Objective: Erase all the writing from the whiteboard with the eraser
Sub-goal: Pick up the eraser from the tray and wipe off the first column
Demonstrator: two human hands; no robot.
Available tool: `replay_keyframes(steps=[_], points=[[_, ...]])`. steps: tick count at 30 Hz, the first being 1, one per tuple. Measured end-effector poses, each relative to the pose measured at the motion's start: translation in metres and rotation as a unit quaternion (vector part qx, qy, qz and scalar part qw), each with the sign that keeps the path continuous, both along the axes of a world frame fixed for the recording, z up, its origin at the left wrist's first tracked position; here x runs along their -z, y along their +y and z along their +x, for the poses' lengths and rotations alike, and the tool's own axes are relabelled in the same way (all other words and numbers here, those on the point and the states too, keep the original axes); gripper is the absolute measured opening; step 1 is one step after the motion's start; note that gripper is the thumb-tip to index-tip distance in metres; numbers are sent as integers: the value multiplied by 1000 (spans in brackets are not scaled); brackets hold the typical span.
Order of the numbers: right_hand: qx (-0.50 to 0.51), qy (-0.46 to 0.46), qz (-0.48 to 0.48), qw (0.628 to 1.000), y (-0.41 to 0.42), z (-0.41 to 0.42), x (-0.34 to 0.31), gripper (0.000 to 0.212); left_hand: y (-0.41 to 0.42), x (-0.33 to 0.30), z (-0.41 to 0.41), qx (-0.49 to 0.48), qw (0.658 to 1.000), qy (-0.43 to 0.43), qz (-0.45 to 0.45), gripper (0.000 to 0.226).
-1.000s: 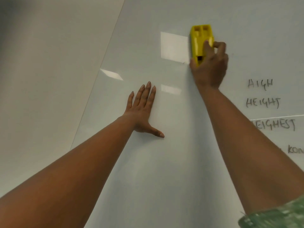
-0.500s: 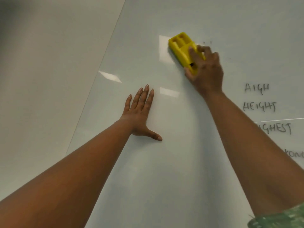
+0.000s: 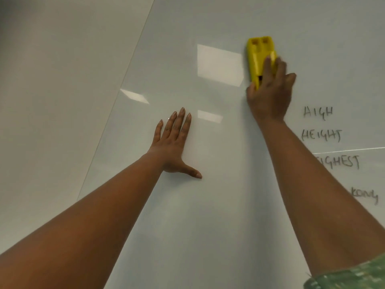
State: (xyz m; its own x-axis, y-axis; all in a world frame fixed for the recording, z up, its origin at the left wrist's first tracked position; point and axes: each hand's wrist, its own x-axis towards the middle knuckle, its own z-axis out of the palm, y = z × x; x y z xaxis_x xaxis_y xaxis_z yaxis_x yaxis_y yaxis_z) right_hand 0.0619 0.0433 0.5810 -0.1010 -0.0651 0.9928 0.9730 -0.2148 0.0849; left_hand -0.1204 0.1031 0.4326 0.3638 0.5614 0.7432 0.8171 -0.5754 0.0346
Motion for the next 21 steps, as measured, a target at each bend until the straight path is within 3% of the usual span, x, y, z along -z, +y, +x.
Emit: replay_keyframes(steps=[3,8,15,21], points=[[-16,-88,-16,996,-1,7,7,57,0,0,0,0,1000,-1,1,142],[-38,-98,-30,994,-17,31,3,51,0,0,0,4,1000,-6,2,141],[-72,49,27,996,-39,71,-15,51,0,0,1,1,1000,-4,2,141],[-83,199,84,973,-36,57,-21,50,1,1,2,-1,1000,-7,4,141]])
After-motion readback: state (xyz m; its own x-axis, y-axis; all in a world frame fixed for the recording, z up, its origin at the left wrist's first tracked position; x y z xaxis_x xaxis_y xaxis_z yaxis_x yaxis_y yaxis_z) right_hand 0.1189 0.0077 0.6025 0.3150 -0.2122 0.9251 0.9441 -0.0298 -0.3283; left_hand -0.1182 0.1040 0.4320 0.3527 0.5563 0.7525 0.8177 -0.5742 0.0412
